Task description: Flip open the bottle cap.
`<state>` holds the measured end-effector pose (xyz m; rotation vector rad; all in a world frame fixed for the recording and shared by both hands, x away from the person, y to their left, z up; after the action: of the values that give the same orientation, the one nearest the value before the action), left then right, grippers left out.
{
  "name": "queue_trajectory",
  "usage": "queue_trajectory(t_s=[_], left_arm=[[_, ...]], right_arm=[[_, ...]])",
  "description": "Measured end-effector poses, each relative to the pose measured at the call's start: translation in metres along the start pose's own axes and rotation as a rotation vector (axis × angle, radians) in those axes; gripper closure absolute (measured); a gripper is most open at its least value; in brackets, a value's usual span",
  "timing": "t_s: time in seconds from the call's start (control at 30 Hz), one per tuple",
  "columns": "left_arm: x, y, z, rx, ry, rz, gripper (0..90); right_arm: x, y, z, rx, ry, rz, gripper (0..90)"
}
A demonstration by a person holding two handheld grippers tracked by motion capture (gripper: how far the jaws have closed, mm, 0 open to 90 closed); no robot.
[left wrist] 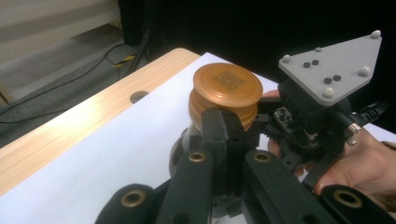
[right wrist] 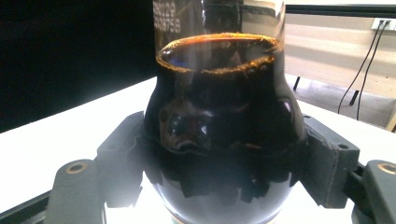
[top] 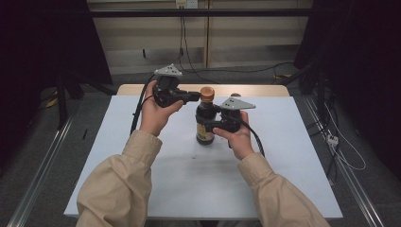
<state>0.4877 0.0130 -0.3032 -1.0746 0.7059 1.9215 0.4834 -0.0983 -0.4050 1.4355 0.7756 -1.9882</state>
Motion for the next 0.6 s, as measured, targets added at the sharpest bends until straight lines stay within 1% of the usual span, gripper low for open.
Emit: queue_trajectory(t_s=[0.03,0.13,0.2,0.23,0.37,0.47,0.5,0.53,0.6], left_arm=[[-0.0002,0.0,-0.0007,-0.002,0.004,0.006,90.0],[-0.0009,0.0002,-0.0026,0.014,0.006,0.034,90.0],[-0.0021,0.0013,-0.0035,0.0,0.006,0.011,90.0],[-0.0024,0.0012,-0.0035,-0.003,-0.001,0.008,90.0],[-0.0025,0.0011,-0.0033,0.007,-0.005,0.02,90.0],[-0.0038,0.0023,-0.0044,0.003,-0.004,0.014,90.0],[-0.004,0.0024,-0.0046,0.01,-0.005,0.022,90.0],[-0.0042,0.0027,-0.0051,0.011,0.0,0.031,90.0],[-0.0048,0.0033,-0.0063,0.011,0.006,0.027,90.0]], right_arm=[[0.0001,0.0003,0.0,0.002,-0.001,-0.001,25.7],[0.0003,0.0018,0.0006,0.003,-0.001,-0.005,25.6],[0.0004,0.0023,0.001,0.001,-0.001,-0.007,25.6],[0.0005,0.0029,0.0011,0.003,-0.004,-0.007,25.6],[0.001,0.0028,0.0011,-0.001,-0.002,-0.006,25.6],[0.0011,0.0031,0.0012,-0.003,0.0,-0.009,25.6],[0.0012,0.0035,0.0014,-0.002,0.0,-0.013,25.6],[0.0014,0.0038,0.0019,-0.003,-0.001,-0.013,25.6],[0.0016,0.0043,0.0023,-0.004,0.002,-0.02,25.6]])
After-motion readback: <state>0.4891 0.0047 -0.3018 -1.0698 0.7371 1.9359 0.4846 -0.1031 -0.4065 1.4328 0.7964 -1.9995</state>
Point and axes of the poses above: each handheld gripper's, and its own axes: z roughly backward along the jaws, x roughly out of its underside, y roughly to its right, the point moved 7 cm from there along -z, roughly forward along the jaws, and after that the axes turned 4 degrees about -x, right-handed, at the moved point
